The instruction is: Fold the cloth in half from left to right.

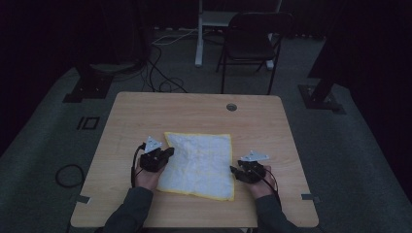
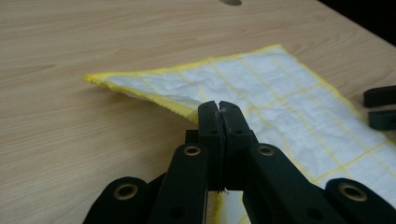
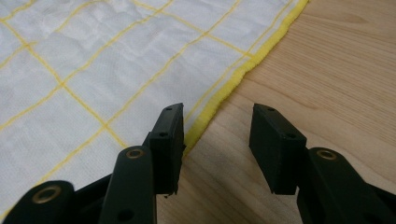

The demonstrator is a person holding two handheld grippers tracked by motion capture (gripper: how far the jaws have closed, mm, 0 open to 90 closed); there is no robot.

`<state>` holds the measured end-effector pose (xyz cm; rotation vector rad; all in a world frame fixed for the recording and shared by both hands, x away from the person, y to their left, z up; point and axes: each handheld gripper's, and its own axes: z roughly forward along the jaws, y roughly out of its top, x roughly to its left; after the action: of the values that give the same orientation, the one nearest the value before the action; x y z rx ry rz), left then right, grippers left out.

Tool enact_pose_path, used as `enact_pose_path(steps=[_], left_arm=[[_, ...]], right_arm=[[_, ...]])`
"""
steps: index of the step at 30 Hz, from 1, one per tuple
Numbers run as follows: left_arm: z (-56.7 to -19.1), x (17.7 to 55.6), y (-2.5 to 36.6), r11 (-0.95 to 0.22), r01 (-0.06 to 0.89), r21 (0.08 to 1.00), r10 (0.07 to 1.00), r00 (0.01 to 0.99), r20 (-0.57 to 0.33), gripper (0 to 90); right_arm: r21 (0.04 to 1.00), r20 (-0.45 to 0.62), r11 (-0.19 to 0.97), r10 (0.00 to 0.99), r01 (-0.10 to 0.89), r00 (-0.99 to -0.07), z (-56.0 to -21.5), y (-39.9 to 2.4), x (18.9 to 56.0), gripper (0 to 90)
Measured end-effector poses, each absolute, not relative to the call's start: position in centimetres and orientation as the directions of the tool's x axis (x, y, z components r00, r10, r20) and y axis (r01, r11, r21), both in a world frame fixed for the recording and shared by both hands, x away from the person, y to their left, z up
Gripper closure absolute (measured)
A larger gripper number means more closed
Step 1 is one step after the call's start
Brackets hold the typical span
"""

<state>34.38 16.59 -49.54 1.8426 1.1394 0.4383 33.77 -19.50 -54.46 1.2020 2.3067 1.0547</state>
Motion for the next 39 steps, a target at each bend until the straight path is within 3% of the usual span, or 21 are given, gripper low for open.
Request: enact_pose_path(steps=[39], left_arm=[[-46.6, 34.7, 13.2, -0.174, 0.459, 0.871, 0.781, 0.603, -0.161, 89.7]], right_arm=[[0.742, 0.045, 0.367, 0.808, 0.56, -0.588, -54.5, -19.6, 33.8, 54.2]])
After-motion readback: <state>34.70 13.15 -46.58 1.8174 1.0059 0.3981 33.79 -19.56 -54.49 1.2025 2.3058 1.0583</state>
